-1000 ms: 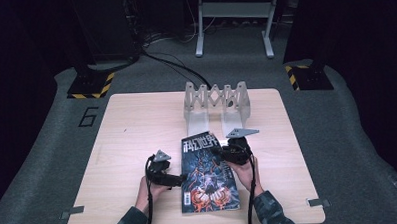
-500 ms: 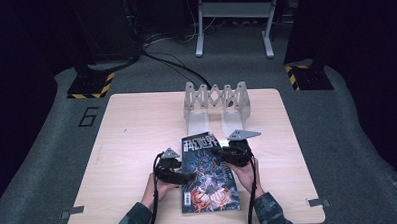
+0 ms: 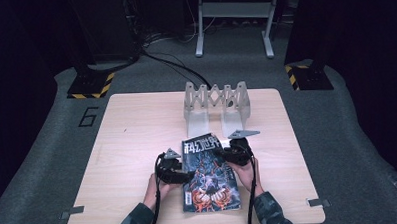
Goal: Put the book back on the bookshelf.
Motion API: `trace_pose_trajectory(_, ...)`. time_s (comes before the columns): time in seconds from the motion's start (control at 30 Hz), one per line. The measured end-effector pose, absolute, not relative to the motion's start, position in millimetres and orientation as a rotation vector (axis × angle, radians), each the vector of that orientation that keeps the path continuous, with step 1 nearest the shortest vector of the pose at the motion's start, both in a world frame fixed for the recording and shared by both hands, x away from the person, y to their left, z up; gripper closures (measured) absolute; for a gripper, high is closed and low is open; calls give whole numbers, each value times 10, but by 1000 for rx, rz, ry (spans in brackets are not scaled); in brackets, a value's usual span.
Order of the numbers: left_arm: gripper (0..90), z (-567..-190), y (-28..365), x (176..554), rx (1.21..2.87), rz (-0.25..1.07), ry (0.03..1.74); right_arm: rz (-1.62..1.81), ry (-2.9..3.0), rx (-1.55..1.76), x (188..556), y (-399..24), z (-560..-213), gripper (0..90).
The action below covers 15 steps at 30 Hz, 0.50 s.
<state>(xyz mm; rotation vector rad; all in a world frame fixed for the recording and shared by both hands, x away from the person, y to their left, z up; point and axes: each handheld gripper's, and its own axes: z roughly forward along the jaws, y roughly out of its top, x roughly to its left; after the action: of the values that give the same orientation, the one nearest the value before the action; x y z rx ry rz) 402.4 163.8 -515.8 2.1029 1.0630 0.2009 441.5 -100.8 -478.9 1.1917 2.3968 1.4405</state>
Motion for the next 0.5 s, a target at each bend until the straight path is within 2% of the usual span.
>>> trace_pose_trajectory(0.13,380,-5150,1611,3999,2127,249,1068,1350,2404,1271,4444,-963,-4843,841)
trace_pose_trajectory(0.33,391,-5151,1600,3989,2116,255,1084,1188,2441,1313,4447,-986,-4870,610)
trace_pose_trajectory(0.43,393,-5157,1601,3982,2111,264,1082,1164,2454,1346,4447,-1024,-4898,570)
trace_pose_trajectory(0.47,393,-5157,1601,3982,2110,265,1083,1126,2461,1370,4431,-1075,-4928,498)
trace_pose_trajectory(0.5,393,-5156,1600,3982,2111,264,1083,1109,2466,1374,4421,-1096,-4944,481)
